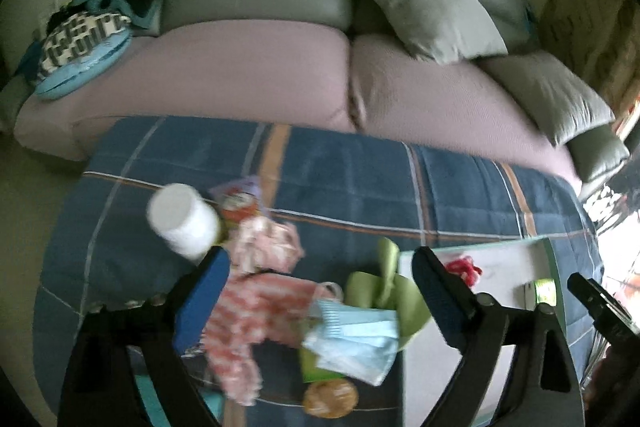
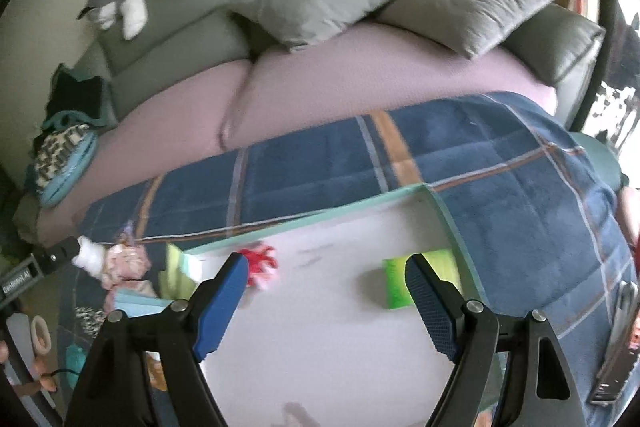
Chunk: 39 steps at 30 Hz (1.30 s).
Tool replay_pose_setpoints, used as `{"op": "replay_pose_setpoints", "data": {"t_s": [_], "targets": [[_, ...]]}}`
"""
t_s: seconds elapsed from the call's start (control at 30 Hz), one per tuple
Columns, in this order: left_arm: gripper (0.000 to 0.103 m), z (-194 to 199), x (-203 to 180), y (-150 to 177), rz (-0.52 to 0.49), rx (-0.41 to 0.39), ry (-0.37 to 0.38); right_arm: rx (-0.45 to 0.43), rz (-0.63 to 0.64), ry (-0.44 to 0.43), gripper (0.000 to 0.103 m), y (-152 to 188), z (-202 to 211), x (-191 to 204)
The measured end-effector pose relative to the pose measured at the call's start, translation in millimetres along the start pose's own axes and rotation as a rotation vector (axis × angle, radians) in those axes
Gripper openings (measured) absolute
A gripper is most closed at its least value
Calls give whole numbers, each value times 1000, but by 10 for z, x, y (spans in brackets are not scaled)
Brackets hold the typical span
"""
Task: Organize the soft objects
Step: 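Move both grippers back toward the pile of soft items, then grasp the leopard-print scrunchie with the left gripper while the right gripper grasps the blue mask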
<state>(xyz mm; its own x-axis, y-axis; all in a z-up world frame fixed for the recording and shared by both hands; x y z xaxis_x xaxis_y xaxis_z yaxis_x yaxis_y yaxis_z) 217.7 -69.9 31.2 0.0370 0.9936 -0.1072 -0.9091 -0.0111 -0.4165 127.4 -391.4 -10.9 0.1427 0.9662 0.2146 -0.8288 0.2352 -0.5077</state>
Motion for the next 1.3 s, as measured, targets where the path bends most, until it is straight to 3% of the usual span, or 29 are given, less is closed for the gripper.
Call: {"op": "replay_pose_setpoints", "data": {"t_s": [0.1,0.13,0.33,0.47,0.73,0.9,1.13,1.3], "targets": [[96,113,281,13,24,-34,-29,-26,37,-53,102,28,2,249],[96,134,353,24,32,-39,-33,-32,45,-69,103,37,9,307],[96,204,814,128,78,-45,-63,-33,122,-137,103,125,-70,751],[96,327,1059,216,115,-59,-31,-16,143,-208,103,185,-166,963],[96,692,1426,447,128,-110,-29,30,236,-235,103,348,-328,1368],[96,718,1652,518,138,-123,-86,45,307,-252,103,458,-398,1608],[96,358,1862,587,141,-37,-128,72,407,-217,103,627,-582,1882],[96,19,1876,620,128,61,-108,108,437,-188,103,698,-742,1945]]}}
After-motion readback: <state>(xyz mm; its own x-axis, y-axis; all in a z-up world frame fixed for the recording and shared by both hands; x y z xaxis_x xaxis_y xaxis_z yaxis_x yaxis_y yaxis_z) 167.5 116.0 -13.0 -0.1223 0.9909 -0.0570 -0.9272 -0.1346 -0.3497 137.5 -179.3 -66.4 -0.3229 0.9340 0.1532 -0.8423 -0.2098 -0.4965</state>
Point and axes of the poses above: each gripper's, at about its wrist camera, not at the fingertips, and z roughly against the way its jaws point, x to its left, y to its underside, the point moved 2 cm from there along -z, roughly the way its jaws point, and after that the axes turned 11 degrees about x, right-handed, at the moved point
